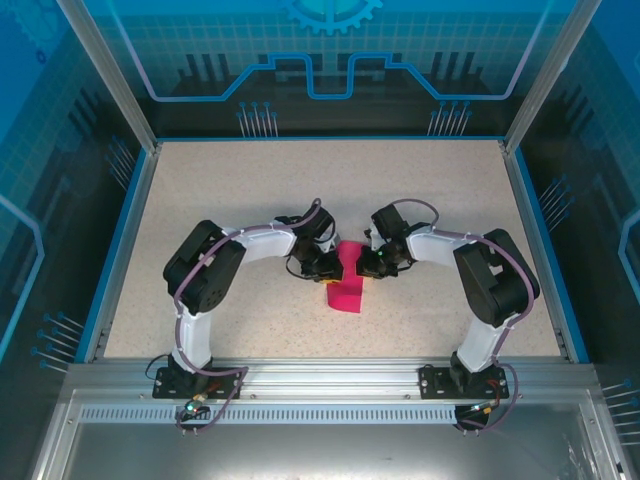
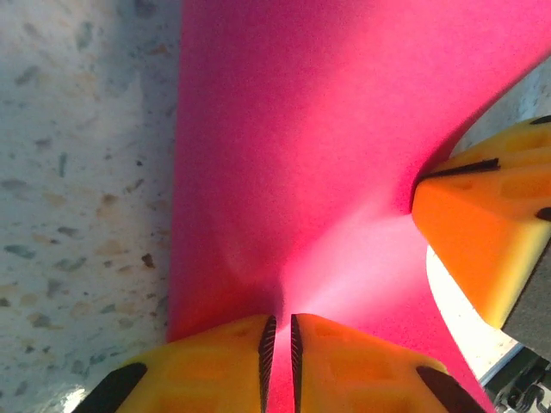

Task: Fold a paper plane with a square sheet of paper (fold left side to right side)
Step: First fold the square sheet of paper in half at the center of the table, then hold the square sheet of paper at the center of the table.

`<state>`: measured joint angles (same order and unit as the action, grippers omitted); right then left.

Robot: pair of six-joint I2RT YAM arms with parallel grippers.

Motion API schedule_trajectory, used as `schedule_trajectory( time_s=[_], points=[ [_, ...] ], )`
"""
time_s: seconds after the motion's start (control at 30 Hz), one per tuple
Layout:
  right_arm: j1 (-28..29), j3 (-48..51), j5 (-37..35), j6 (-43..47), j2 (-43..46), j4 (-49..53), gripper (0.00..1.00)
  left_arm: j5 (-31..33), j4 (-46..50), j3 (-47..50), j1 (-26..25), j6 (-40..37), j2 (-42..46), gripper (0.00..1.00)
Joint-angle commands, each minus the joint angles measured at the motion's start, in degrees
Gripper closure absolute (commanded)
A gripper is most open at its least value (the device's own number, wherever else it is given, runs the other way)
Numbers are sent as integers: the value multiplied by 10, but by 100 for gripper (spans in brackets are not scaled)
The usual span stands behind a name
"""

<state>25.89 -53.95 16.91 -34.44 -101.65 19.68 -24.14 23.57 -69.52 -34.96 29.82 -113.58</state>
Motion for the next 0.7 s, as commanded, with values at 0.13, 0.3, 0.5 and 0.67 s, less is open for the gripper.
schedule_trajectory(
  time_s=[0.13,0.3,0.5,0.67],
  points=[
    [8,12,-45,11,-31,53,90,8,17,51,37,-22,28,82],
    [8,11,-40,13,-27,49,90,-2,13,64,55,-35,75,82],
    [10,12,-34,12,-25,42,90,-59,-39,57,47,-24,91,81],
    [11,11,-33,12,-27,42,90,-74,-76,34,19,-5,51,79]
  ],
)
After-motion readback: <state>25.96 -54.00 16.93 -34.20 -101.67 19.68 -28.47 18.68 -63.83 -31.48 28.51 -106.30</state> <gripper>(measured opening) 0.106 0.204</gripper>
